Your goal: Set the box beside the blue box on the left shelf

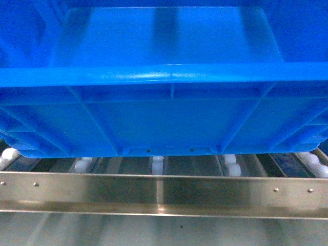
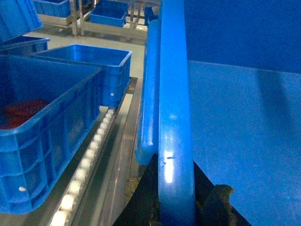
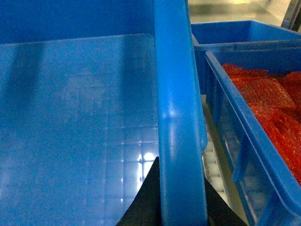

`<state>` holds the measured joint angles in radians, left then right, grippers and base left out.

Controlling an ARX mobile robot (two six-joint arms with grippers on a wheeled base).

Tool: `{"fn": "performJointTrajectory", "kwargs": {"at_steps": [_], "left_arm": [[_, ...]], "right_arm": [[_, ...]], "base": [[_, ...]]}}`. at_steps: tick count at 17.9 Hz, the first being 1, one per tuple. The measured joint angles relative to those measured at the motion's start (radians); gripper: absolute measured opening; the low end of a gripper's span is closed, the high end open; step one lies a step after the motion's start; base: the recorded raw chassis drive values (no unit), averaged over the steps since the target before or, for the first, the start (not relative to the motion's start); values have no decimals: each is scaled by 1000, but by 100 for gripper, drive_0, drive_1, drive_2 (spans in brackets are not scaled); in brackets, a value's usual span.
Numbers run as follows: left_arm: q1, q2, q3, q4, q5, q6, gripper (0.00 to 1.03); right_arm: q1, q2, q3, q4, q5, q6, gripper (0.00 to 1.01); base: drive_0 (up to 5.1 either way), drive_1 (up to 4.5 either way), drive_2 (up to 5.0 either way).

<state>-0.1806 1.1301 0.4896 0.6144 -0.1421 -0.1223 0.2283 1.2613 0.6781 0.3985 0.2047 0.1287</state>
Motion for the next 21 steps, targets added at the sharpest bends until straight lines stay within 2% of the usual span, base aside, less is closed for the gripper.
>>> {"fn": "performJointTrajectory", "kwargs": {"at_steps": [15,21], "left_arm": [[0,0,0,0,0,0,8],[0,0,0,0,0,0,8]], "right_arm": [[0,0,1,-2,0,0,8],[0,0,1,-2,0,0,8]], "base": [[1,421,-418],[0,0,0]]}}
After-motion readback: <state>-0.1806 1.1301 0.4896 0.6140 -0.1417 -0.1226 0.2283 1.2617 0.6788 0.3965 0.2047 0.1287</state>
